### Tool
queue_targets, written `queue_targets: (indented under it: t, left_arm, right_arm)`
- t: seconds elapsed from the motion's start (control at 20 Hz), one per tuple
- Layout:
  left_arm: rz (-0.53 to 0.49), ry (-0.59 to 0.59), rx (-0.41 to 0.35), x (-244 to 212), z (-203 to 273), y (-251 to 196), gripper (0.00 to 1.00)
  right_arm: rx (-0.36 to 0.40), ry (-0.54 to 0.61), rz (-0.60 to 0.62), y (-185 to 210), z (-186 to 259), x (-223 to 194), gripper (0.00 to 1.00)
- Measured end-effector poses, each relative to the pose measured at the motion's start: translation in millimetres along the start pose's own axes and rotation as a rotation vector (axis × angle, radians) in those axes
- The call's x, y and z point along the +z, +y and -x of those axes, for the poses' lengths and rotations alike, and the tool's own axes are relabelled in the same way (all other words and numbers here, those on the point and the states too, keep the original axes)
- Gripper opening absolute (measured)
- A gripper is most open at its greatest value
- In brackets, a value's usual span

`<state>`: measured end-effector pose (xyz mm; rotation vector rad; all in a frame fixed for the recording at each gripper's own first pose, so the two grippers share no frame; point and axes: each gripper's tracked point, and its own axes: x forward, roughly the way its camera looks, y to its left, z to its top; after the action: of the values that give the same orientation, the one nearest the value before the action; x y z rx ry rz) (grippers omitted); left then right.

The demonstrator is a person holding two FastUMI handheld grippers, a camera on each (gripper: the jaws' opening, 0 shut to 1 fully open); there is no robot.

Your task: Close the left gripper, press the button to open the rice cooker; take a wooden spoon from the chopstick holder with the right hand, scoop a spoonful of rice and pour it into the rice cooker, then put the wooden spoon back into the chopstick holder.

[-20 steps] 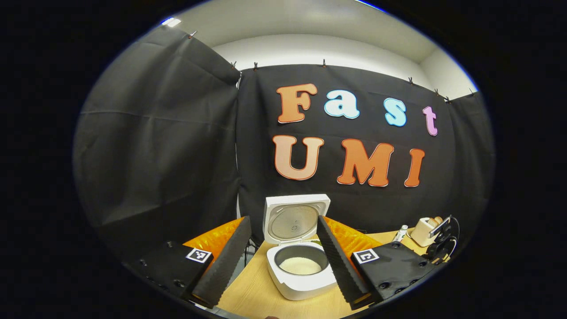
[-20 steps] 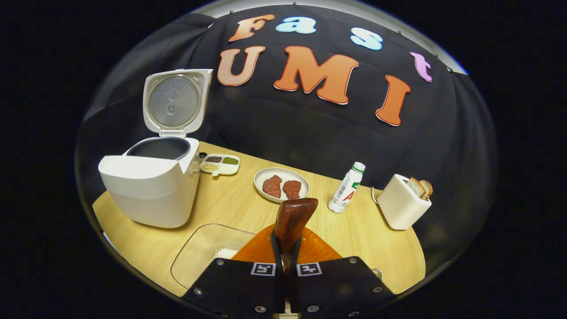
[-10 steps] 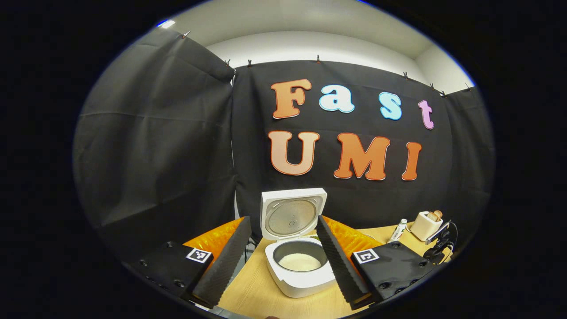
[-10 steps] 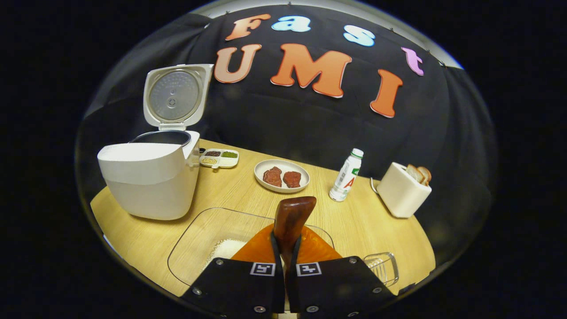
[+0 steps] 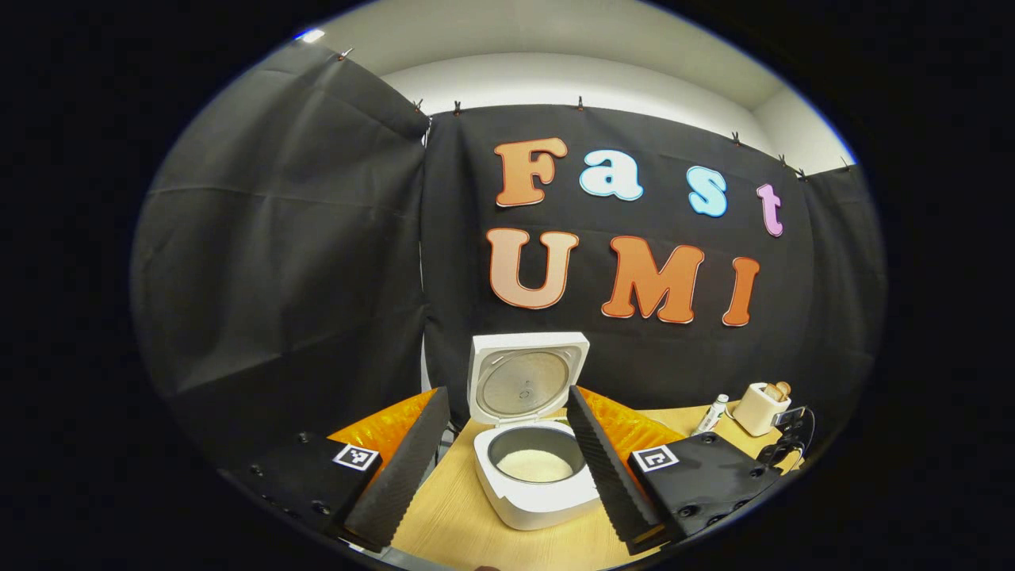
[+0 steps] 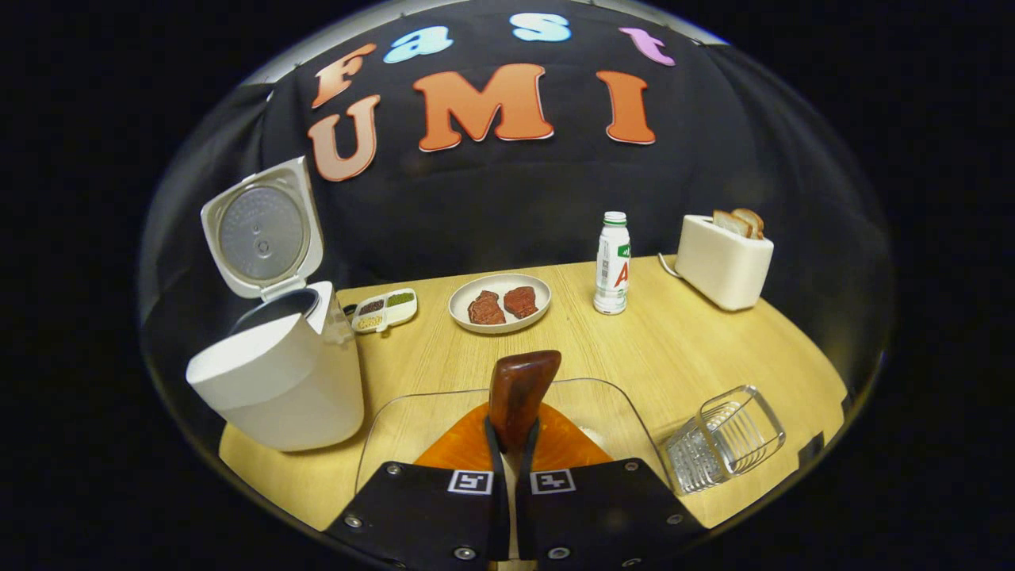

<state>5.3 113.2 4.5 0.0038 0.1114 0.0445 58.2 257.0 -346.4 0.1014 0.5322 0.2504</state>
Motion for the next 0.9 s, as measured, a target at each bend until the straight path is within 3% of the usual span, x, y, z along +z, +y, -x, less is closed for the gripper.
queue_targets:
  t: [0.15, 0.65, 0.9]
  left_arm:
    - [-0.018, 0.000, -0.007, 1.3, -1.7, -2.9, 0.98]
    - [-0.017, 0.009, -0.029, -1.5, -5.8, -12.8, 1.00]
    - [-0.021, 0.015, -0.029, -2.2, -2.6, -12.5, 1.00]
  right_arm:
    - [0.037, 0.030, -0.134, 10.5, -3.1, -7.1, 0.03]
    - [0.021, 0.095, -0.453, 11.1, -17.9, -18.9, 0.03]
    - [0.076, 0.121, -0.555, 24.6, -19.6, -22.4, 0.03]
